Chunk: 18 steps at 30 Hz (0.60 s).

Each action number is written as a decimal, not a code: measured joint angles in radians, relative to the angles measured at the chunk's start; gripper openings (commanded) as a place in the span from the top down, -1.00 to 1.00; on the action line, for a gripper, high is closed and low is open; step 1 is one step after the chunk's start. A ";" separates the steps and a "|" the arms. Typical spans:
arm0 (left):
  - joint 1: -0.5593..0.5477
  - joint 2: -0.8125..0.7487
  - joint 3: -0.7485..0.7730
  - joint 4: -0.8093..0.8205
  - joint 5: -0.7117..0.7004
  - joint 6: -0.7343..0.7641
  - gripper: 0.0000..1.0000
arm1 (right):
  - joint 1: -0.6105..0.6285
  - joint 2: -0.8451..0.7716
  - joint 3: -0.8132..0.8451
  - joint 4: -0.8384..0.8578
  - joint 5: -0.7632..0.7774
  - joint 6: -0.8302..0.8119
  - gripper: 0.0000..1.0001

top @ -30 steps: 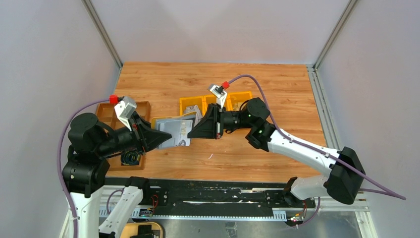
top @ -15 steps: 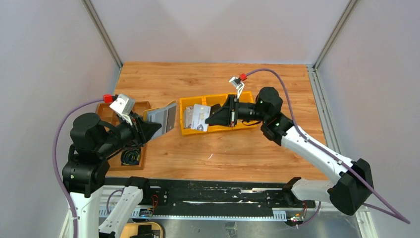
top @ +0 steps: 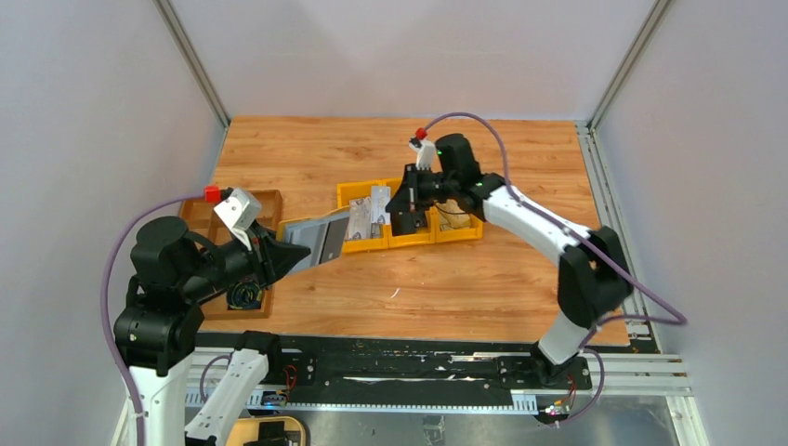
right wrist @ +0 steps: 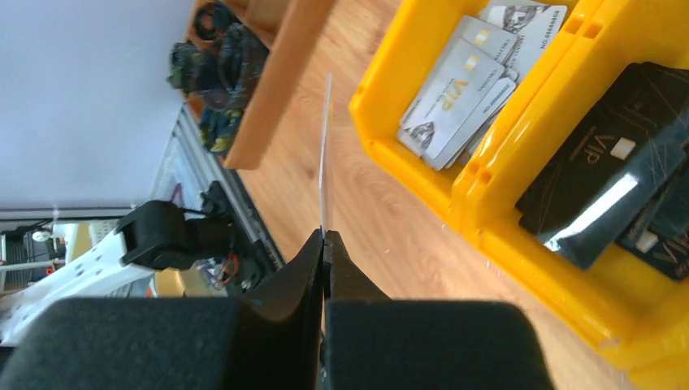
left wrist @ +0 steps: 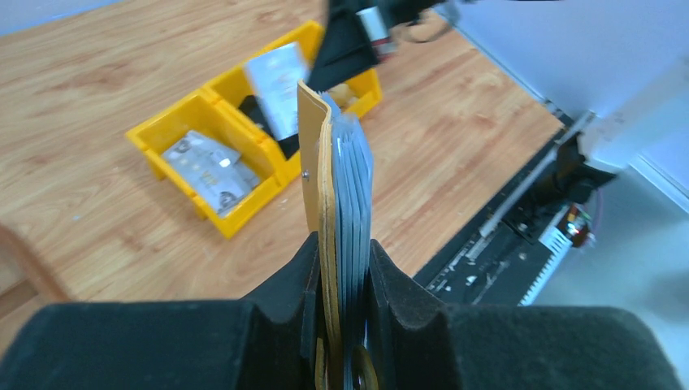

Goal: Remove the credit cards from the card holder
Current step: Place the credit card in the storage box.

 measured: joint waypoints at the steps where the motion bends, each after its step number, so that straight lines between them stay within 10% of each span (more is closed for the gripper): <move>1: 0.000 -0.005 0.003 -0.002 0.028 0.000 1.00 | 0.011 0.063 0.037 -0.007 0.010 -0.006 1.00; 18: 0.000 -0.033 0.058 -0.002 0.176 -0.001 1.00 | 0.156 0.521 0.415 -0.100 0.212 0.012 0.99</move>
